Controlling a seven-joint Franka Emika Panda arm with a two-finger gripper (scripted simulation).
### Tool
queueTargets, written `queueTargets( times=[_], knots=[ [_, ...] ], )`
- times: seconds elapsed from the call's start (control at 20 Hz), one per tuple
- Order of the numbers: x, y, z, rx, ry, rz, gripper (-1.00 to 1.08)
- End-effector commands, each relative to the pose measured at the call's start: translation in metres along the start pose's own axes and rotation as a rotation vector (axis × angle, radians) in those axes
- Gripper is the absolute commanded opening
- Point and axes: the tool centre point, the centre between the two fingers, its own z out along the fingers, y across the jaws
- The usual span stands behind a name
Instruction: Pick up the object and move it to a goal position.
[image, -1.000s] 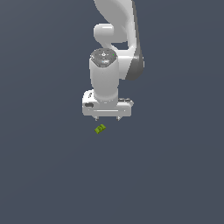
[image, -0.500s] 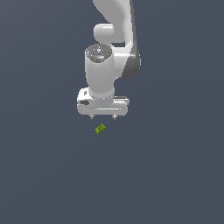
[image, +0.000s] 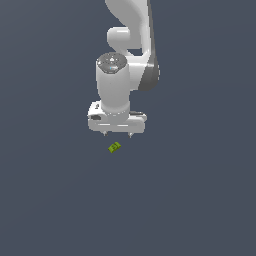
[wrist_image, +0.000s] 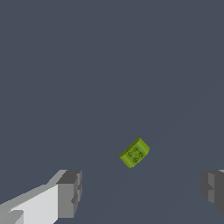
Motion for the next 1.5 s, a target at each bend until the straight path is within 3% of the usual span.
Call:
queueTargets(
  times=[0.0,0.4,1.1,1.45],
  knots=[
    [-0.001,0.001,0.005,0.003,-0.001,0.031,1.00],
    [-0.007,0.005,0.032,0.014,-0.005,0.203,1.00],
    [-0.029,0.020,0.095,0.019,-0.012,0.634,1.00],
    [-0.038,0.026,0.113,0.015,-0.012,0.770,1.00]
  ],
)
